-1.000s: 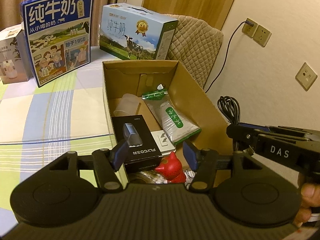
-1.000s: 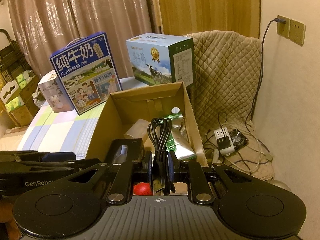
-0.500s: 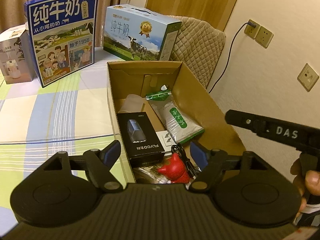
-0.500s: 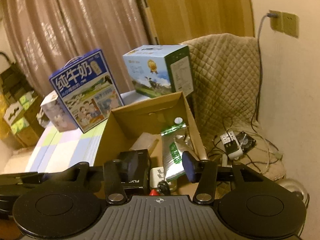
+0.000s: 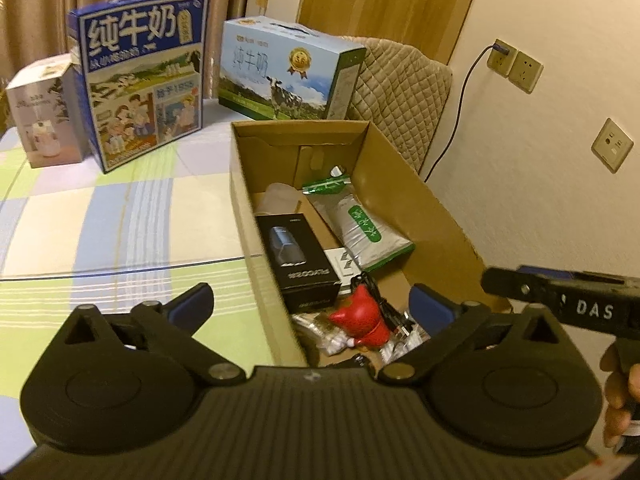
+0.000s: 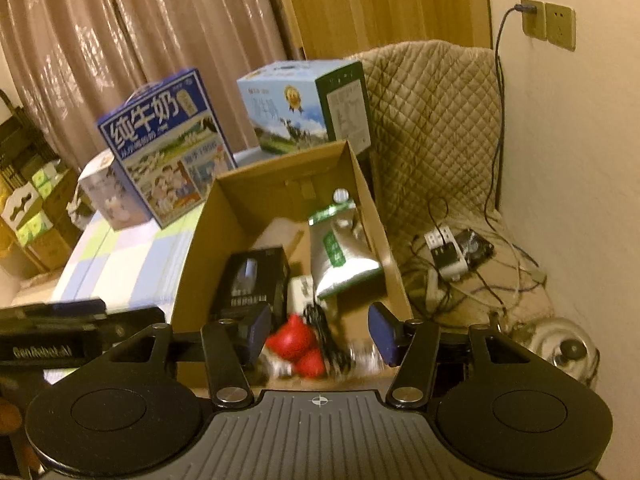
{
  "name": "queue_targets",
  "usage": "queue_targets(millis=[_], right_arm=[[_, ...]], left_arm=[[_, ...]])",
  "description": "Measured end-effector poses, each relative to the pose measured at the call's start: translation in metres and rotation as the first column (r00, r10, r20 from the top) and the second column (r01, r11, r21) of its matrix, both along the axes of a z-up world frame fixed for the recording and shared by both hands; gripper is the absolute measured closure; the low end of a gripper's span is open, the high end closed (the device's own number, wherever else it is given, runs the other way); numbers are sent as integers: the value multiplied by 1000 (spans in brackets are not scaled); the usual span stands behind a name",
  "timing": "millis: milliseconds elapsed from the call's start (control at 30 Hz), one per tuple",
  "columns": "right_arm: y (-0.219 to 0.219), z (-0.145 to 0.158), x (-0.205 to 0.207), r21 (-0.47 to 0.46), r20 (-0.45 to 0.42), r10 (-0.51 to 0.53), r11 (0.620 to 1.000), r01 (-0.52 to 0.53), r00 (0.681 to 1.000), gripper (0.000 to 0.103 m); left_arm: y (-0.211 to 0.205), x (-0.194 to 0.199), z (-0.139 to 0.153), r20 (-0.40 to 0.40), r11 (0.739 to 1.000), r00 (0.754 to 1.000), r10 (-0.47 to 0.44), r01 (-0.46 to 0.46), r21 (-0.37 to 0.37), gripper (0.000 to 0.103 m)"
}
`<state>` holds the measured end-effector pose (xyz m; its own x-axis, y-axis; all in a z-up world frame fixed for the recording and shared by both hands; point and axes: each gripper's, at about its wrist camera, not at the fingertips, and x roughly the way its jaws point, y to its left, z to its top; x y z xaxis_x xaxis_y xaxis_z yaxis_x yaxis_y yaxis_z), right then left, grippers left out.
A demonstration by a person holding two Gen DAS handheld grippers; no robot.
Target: Organize objects
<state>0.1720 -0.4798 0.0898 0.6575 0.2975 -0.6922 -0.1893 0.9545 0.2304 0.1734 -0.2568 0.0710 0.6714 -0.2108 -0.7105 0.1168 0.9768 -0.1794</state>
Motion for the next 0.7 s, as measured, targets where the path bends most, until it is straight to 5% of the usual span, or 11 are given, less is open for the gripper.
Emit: queue_targets(millis=[467, 700], right_arm=[[9, 3, -78, -59, -30, 13, 998, -15, 999, 28], [17, 6, -107, -48, -44, 11, 999, -13, 999, 27]], left_arm=[[30, -86, 13, 19, 998, 998, 60, -60, 0, 1], [36, -124, 17, 15, 998, 998, 57, -58, 37, 1]])
